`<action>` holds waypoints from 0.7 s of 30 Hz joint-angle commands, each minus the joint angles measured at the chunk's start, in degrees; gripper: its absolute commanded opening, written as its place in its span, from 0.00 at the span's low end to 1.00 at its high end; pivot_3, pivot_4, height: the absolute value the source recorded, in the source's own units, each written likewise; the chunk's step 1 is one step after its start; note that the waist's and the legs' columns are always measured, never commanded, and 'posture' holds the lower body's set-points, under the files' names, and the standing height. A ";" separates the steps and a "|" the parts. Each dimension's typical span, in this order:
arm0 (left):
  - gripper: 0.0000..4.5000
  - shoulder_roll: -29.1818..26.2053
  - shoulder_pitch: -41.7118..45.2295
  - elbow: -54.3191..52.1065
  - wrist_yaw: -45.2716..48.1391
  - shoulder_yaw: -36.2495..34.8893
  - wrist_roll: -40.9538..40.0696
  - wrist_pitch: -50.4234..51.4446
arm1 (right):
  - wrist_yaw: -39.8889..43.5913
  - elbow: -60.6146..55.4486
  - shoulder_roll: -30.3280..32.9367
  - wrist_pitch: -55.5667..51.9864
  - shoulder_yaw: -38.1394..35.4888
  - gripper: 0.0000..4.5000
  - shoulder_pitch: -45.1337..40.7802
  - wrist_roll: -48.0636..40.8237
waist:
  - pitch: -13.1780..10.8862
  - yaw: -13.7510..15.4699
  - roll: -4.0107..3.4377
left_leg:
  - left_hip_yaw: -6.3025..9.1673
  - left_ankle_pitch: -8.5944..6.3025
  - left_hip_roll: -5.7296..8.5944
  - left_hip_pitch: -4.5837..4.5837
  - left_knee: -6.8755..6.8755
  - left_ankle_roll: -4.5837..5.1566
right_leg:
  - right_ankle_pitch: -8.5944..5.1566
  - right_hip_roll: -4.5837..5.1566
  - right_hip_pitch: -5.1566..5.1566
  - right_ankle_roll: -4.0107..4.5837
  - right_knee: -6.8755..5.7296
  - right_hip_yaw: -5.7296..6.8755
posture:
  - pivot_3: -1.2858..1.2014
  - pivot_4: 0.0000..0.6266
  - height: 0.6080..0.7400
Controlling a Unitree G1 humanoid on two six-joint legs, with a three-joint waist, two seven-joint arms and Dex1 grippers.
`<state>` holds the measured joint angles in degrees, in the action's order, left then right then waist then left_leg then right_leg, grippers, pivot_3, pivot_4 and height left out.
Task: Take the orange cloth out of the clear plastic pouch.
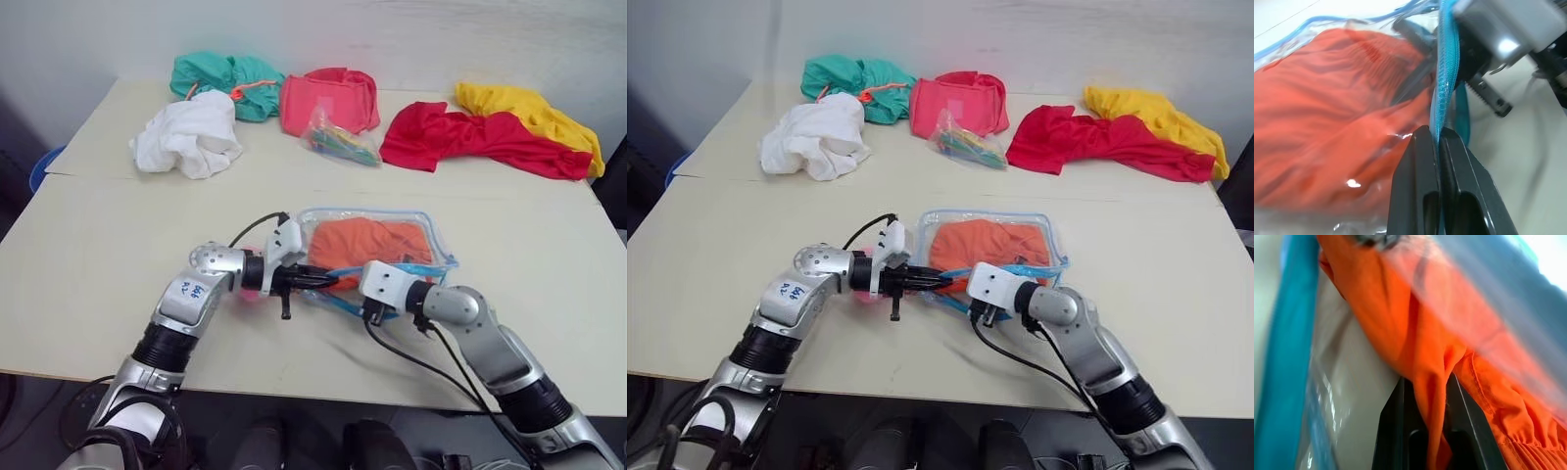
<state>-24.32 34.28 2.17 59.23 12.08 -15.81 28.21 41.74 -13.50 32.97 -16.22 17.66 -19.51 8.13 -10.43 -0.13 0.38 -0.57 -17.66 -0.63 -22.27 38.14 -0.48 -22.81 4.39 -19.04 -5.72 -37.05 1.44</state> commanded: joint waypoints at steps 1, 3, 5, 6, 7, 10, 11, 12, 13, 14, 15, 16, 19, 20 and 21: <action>0.00 1.20 0.69 -2.53 -4.74 -2.57 -1.28 4.06 | 9.33 -6.63 1.34 5.06 -6.05 0.00 0.13 -13.48 | 0.00 -0.01 0.01 | 0.00 0.00 0.00 0.00 0.00 0.00 | 0.00 0.00 0.00 0.00 0.01 0.00 | 0.52 0.24 1.00; 0.00 1.84 0.54 -2.91 -6.66 -3.50 -1.74 6.16 | 15.49 -9.39 1.53 4.70 -9.15 0.00 0.90 -23.31 | -0.01 -0.01 0.01 | 0.01 0.00 -0.02 -0.02 0.00 0.00 | 0.00 -0.02 0.00 0.00 0.01 0.01 | 0.52 0.24 1.00; 0.00 1.89 0.17 -3.35 -7.57 -3.59 -1.63 7.02 | 19.91 -11.85 2.48 1.12 -11.94 0.00 2.38 -31.65 | -0.01 0.01 0.02 | 0.03 0.00 -0.04 -0.04 -0.01 0.00 | 0.00 -0.03 0.00 0.00 0.04 0.03 | 0.52 0.24 1.00; 0.00 1.79 -0.08 -3.56 -7.98 -3.49 -1.53 7.31 | 21.46 -12.88 3.73 -1.21 -13.52 0.00 3.39 -35.06 | -0.01 0.02 0.02 | 0.03 0.00 -0.04 -0.03 -0.01 0.00 | 0.00 -0.03 0.01 0.00 0.04 0.03 | 0.52 0.24 1.00; 0.00 1.75 -0.29 -3.68 -8.61 -3.45 -1.30 7.46 | 22.83 -14.11 5.52 -4.21 -14.96 0.00 4.58 -38.40 | -0.01 0.05 0.02 | 0.03 0.00 -0.04 -0.03 -0.02 0.01 | 0.00 -0.03 0.01 0.00 0.05 0.03 | 0.52 0.24 1.00; 0.00 1.75 -0.50 -3.69 -9.62 -3.51 -1.46 7.81 | 24.36 -16.92 8.70 -8.17 -18.32 0.00 7.18 -44.39 | -0.01 0.11 0.03 | 0.03 -0.01 -0.03 -0.04 0.00 0.02 | 0.00 -0.01 0.03 0.00 0.07 0.03 | 0.52 0.24 1.00; 0.00 1.59 -0.51 -3.60 -9.89 -3.50 -1.38 7.79 | 23.92 -17.77 9.16 -9.23 -19.43 0.00 7.87 -46.15 | -0.01 0.13 0.03 | 0.04 -0.01 -0.03 -0.04 0.01 0.02 | 0.00 -0.01 0.04 0.00 0.07 0.03 | 0.52 0.24 1.00; 0.00 1.41 -0.48 -3.54 -10.02 -3.52 -1.37 7.84 | 23.72 -18.82 9.81 -10.73 -20.74 0.00 8.58 -48.59 | -0.01 0.12 0.03 | 0.04 -0.02 -0.03 -0.04 0.00 0.03 | 0.00 0.00 0.04 0.00 0.08 0.03 | 0.52 0.24 1.00; 0.00 1.11 -0.48 -3.49 -10.19 -3.60 -1.22 7.67 | 23.17 -20.13 11.03 -13.48 -22.55 0.00 9.53 -52.11 | -0.01 0.13 0.03 | 0.05 -0.02 -0.03 -0.04 0.01 0.03 | 0.00 -0.01 0.04 0.00 0.09 0.03 | 0.52 0.24 1.00; 0.00 0.77 -0.52 -3.47 -10.19 -3.73 -1.21 7.57 | 22.22 -21.12 11.89 -15.58 -24.51 0.00 10.32 -54.95 | -0.01 0.15 0.03 | 0.05 -0.02 -0.03 -0.04 0.00 0.03 | 0.00 0.00 0.04 0.00 0.09 0.03 | 0.52 0.24 1.00; 0.00 0.56 -0.58 -3.52 -10.22 -3.80 -1.25 7.52 | 21.52 -21.83 12.61 -17.03 -25.90 0.00 10.89 -57.01 | -0.02 0.17 0.03 | 0.05 -0.02 -0.03 -0.05 0.00 0.03 | 0.00 0.00 0.04 0.00 0.10 0.03 | 0.52 0.24 1.00; 0.00 -0.09 -0.75 -3.60 -9.84 -3.78 -1.15 7.14 | 20.42 -22.35 13.81 -19.27 -28.45 0.00 11.63 -60.51 | -0.02 0.17 0.04 | 0.05 -0.02 -0.03 -0.05 0.01 0.03 | 0.00 0.00 0.04 0.00 0.10 0.03 | 0.52 0.24 1.00; 0.00 -1.97 -1.44 -3.91 -9.23 -3.82 -0.86 6.05 | 17.61 -22.63 15.79 -22.19 -35.16 0.00 12.54 -66.99 | -0.03 0.04 0.05 | 0.05 -0.02 -0.04 -0.03 -0.01 0.03 | 0.00 -0.01 0.06 0.00 0.11 0.03 | 0.52 0.24 1.00; 0.00 -2.76 -1.68 -3.73 -8.84 -3.97 -0.74 5.26 | 17.01 -21.22 17.11 -22.86 -38.48 0.00 12.10 -68.37 | -0.03 0.04 0.05 | 0.05 -0.02 -0.05 -0.03 -0.01 0.03 | 0.00 -0.02 0.06 0.00 0.11 0.03 | 0.52 0.24 1.00; 0.00 -3.45 -1.84 -3.48 -8.46 -4.07 -0.59 4.58 | 16.44 -19.50 18.50 -23.69 -41.53 0.00 11.45 -69.73 | -0.03 0.08 0.05 | 0.05 -0.02 -0.05 -0.01 -0.02 0.03 | 0.00 -0.01 0.07 0.00 0.11 0.03 | 0.52 0.24 1.00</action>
<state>-26.65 32.88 0.00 50.08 9.33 -16.56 34.63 59.33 -33.73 49.48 -38.94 -17.64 -7.00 -57.74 -10.46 -0.06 0.44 -0.52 -17.68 -0.68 -22.30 38.11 -0.45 -22.81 4.38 -18.96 -5.72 -36.92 1.47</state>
